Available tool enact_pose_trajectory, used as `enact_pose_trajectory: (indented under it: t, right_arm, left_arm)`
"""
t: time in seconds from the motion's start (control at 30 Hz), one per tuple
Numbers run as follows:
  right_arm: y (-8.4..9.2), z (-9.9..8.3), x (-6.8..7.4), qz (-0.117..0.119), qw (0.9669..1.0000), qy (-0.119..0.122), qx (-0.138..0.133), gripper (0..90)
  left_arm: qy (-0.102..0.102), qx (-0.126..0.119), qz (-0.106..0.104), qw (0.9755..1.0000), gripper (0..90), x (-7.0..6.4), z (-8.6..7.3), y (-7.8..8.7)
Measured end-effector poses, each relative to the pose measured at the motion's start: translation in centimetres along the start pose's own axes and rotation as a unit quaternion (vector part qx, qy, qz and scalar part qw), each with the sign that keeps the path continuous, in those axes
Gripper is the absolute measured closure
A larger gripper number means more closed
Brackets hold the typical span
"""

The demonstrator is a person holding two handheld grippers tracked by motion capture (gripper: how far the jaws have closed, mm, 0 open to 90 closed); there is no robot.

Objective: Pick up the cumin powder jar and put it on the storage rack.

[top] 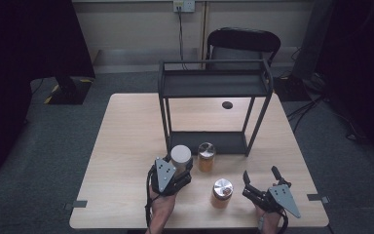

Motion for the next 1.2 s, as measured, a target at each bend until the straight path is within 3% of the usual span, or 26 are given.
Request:
enact_pose_trajectory:
  t: [0.47, 1.03, 1.1, 1.2]
  right_arm:
    - [0.0, 0.0, 0.0, 0.002, 1.0000, 0.000, -0.001, 2.0]
    - [0.0, 0.0, 0.0, 0.003, 1.0000, 0.001, -0.001, 2.1]
    - [0.0, 0.0, 0.0, 0.002, 1.0000, 0.000, -0.001, 2.1]
    - [0.0, 0.0, 0.0, 0.003, 1.0000, 0.000, 0.000, 2.1]
  left_arm:
    - [-0.011, 0.004, 0.002, 0.9999, 34.3, 0.5, 0.7, -1.1]
    - [-0.002, -0.001, 0.019, 0.9998, 34.3, 0.7, 0.9, -2.1]
    - [-0.008, 0.001, 0.021, 0.9997, 34.3, 0.8, 0.8, -2.4]
    - [0.000, -0.001, 0.022, 0.9998, 34.3, 1.0, 0.7, -2.6]
Point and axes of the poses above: each handheld gripper's, and its own axes: y roughly backward along the jaws, z roughly out of its top, x roughly to its left, the point moved 6 cm from there along -y, roughly forward along the jaws, and after that the axes turned 1 degree about y, right-handed, at the moved point
